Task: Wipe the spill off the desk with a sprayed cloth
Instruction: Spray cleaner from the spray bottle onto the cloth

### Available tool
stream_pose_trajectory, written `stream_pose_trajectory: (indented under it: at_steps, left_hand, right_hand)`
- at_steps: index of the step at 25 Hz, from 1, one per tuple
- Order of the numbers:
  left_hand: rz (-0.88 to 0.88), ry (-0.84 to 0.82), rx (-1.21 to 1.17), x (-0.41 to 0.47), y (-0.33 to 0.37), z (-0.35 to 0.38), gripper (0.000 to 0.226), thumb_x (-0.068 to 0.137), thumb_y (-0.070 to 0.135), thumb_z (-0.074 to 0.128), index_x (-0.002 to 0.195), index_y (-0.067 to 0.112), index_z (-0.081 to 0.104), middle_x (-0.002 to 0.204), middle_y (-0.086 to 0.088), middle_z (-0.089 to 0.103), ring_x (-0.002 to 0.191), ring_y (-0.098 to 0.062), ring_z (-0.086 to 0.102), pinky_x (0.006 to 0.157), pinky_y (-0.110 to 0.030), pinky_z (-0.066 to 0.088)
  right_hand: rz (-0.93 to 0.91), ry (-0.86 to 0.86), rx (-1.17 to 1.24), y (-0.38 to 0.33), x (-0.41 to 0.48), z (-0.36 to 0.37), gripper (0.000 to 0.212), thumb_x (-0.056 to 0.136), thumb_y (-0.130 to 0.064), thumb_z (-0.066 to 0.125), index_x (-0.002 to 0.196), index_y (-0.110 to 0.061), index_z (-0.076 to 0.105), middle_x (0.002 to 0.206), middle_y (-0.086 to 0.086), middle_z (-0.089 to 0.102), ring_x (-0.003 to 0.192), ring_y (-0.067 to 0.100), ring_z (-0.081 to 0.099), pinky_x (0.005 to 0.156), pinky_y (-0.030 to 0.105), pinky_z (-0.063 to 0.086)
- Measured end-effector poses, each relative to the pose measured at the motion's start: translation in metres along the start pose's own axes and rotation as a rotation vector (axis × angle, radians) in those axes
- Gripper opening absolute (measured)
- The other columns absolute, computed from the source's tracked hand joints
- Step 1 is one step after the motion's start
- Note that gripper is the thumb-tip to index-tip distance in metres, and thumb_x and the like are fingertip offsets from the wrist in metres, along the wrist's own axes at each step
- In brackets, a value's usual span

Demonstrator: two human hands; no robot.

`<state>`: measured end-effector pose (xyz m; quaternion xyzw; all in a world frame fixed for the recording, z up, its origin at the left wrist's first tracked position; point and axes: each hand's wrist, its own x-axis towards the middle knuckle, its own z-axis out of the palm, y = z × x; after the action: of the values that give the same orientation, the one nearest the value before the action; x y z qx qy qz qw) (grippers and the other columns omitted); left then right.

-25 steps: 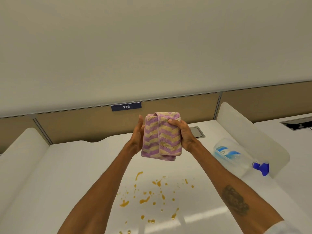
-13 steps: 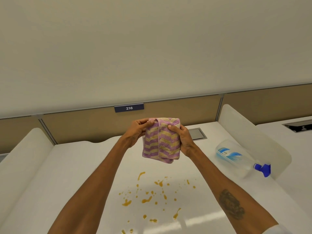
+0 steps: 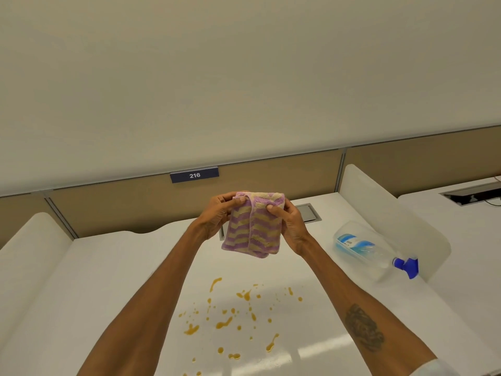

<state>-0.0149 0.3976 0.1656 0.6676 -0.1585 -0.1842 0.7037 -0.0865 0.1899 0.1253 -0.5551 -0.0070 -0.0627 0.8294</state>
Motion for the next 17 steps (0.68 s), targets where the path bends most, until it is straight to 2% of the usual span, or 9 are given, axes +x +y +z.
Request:
stream_pose_trajectory:
  at_steps: [3, 6, 10, 12, 14, 17]
  left_hand:
    - [0.005, 0.036, 0.0, 0.006, -0.008, 0.006, 0.037, 0.092, 0.02, 0.067, 0.127, 0.006, 0.066, 0.116, -0.016, 0.07, 0.098, -0.027, 0.066, 0.086, -0.038, 0.056]
    - [0.013, 0.084, -0.027, 0.011, -0.016, 0.012, 0.037, 0.093, 0.022, 0.066, 0.126, 0.007, 0.066, 0.118, -0.016, 0.069, 0.099, -0.028, 0.066, 0.084, -0.037, 0.056]
    - [0.011, 0.126, -0.068, 0.02, -0.024, 0.023, 0.032, 0.091, 0.024, 0.067, 0.12, 0.012, 0.07, 0.103, -0.005, 0.075, 0.093, -0.024, 0.069, 0.073, -0.03, 0.06]
    - [0.007, 0.124, -0.076, 0.026, -0.03, 0.027, 0.036, 0.092, 0.023, 0.067, 0.125, 0.009, 0.067, 0.105, -0.006, 0.074, 0.091, -0.022, 0.069, 0.073, -0.03, 0.059]
    - [0.002, 0.131, -0.065, 0.031, -0.036, 0.033, 0.038, 0.092, 0.023, 0.068, 0.127, 0.007, 0.066, 0.106, -0.007, 0.073, 0.092, -0.022, 0.068, 0.075, -0.03, 0.059]
    - [-0.014, 0.148, -0.063, 0.038, -0.045, 0.044, 0.035, 0.092, 0.022, 0.068, 0.124, 0.008, 0.068, 0.102, -0.005, 0.075, 0.09, -0.022, 0.07, 0.076, -0.031, 0.061]
  right_hand:
    - [0.014, 0.056, -0.08, 0.004, -0.011, -0.027, 0.039, 0.095, -0.03, 0.062, 0.131, -0.016, 0.056, 0.123, 0.011, 0.067, 0.108, 0.023, 0.067, 0.094, 0.043, 0.054]
    - [0.071, 0.338, -0.117, 0.022, -0.033, -0.069, 0.036, 0.1, -0.03, 0.053, 0.131, -0.011, 0.054, 0.129, 0.013, 0.063, 0.119, 0.028, 0.061, 0.106, 0.047, 0.048]
    - [0.128, 0.84, -0.127, 0.049, -0.073, -0.137, 0.034, 0.1, -0.022, 0.055, 0.126, -0.001, 0.057, 0.119, 0.015, 0.065, 0.107, 0.027, 0.063, 0.101, 0.046, 0.05]
    - [0.184, 1.069, -0.102, 0.053, -0.086, -0.169, 0.037, 0.099, -0.024, 0.057, 0.127, -0.001, 0.056, 0.118, 0.016, 0.065, 0.105, 0.027, 0.063, 0.1, 0.044, 0.052]
    - [0.241, 1.209, -0.03, 0.049, -0.093, -0.196, 0.045, 0.096, -0.027, 0.061, 0.133, -0.004, 0.052, 0.13, 0.016, 0.06, 0.117, 0.032, 0.06, 0.105, 0.045, 0.048]
    - [0.259, 1.284, 0.116, 0.035, -0.095, -0.224, 0.066, 0.092, -0.028, 0.068, 0.148, -0.012, 0.038, 0.149, 0.011, 0.046, 0.132, 0.031, 0.05, 0.111, 0.045, 0.042]
